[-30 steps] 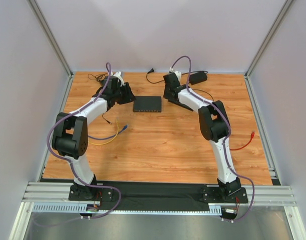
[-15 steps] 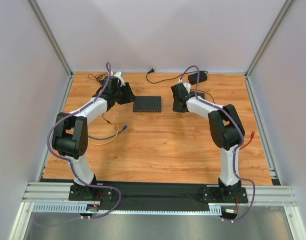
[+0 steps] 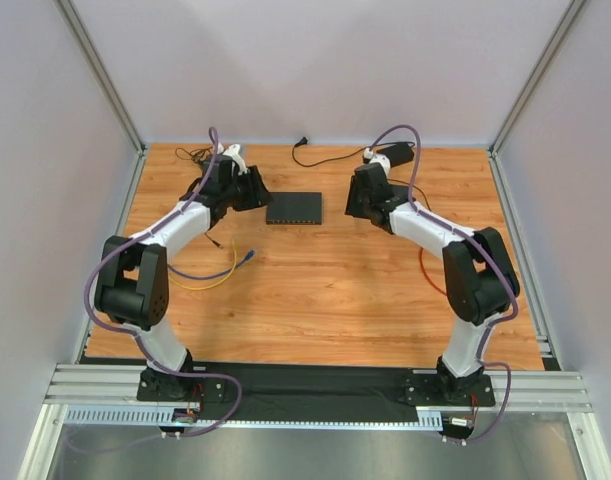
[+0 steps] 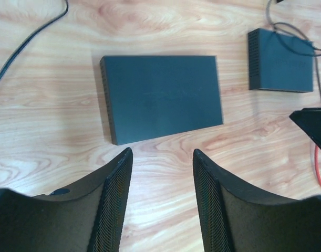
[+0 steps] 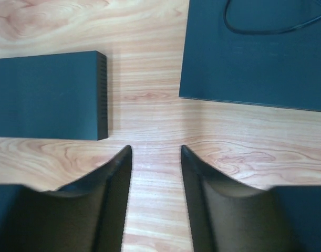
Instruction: Pull the plug from the switch port
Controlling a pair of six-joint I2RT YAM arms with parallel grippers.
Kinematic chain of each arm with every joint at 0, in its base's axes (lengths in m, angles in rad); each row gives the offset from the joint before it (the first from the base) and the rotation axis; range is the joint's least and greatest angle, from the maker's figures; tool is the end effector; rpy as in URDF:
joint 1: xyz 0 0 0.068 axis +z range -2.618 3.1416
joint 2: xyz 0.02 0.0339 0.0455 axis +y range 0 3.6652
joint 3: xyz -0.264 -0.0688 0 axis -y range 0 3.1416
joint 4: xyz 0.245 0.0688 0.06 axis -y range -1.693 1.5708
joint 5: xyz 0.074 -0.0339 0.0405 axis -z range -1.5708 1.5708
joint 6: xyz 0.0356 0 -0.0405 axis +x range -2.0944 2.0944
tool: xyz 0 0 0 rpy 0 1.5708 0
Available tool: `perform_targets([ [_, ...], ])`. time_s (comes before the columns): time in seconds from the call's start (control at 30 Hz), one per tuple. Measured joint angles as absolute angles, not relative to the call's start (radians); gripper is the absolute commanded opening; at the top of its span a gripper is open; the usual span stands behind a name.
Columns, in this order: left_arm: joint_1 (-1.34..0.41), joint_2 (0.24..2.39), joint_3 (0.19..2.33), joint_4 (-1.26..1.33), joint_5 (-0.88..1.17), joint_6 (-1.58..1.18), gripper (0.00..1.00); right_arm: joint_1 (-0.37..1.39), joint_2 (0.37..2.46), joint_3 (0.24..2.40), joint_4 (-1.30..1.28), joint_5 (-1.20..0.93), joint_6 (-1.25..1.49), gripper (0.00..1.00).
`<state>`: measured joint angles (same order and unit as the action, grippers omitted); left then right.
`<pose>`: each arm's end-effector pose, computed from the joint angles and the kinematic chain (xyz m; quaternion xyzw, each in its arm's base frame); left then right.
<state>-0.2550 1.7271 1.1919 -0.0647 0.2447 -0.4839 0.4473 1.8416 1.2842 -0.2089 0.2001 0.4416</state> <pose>0.3772 -0.1072 0.2397 -0.0437 0.8786 -0.2679 0.3929 0.3716 0.1704 0.2137 0.0365 0.9157 0.0845 0.3912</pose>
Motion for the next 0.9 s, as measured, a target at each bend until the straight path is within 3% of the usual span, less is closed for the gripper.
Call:
perform_targets([
  [0.27, -0.385, 1.418, 1.041, -0.071, 0.169, -0.48, 0.59, 0.51, 1.567, 1.105, -0.284, 0.218, 0.496, 0.8],
  [0.3, -0.411, 1.365, 0.997, -0.074, 0.166, -0.488, 0.59, 0.523, 1.51, 1.069, -0.305, 0.218, 0.504, 0.85],
  [0.33, -0.432, 1.324, 0.962, -0.075, 0.165, -0.495, 0.59, 0.532, 1.466, 1.038, -0.317, 0.216, 0.51, 1.0],
  [0.5, -0.503, 1.106, 0.744, -0.093, 0.163, -0.552, 0.68, 0.54, 1.188, 0.856, -0.409, 0.22, 0.558, 1.0],
  [0.7, -0.503, 0.838, 0.488, -0.097, 0.207, -0.631, 0.69, 0.54, 0.936, 0.668, -0.541, 0.229, 0.604, 1.0],
  [0.9, -0.503, 0.637, 0.373, -0.09, 0.266, -0.696, 0.7, 0.54, 0.807, 0.601, -0.615, 0.199, 0.642, 1.0],
])
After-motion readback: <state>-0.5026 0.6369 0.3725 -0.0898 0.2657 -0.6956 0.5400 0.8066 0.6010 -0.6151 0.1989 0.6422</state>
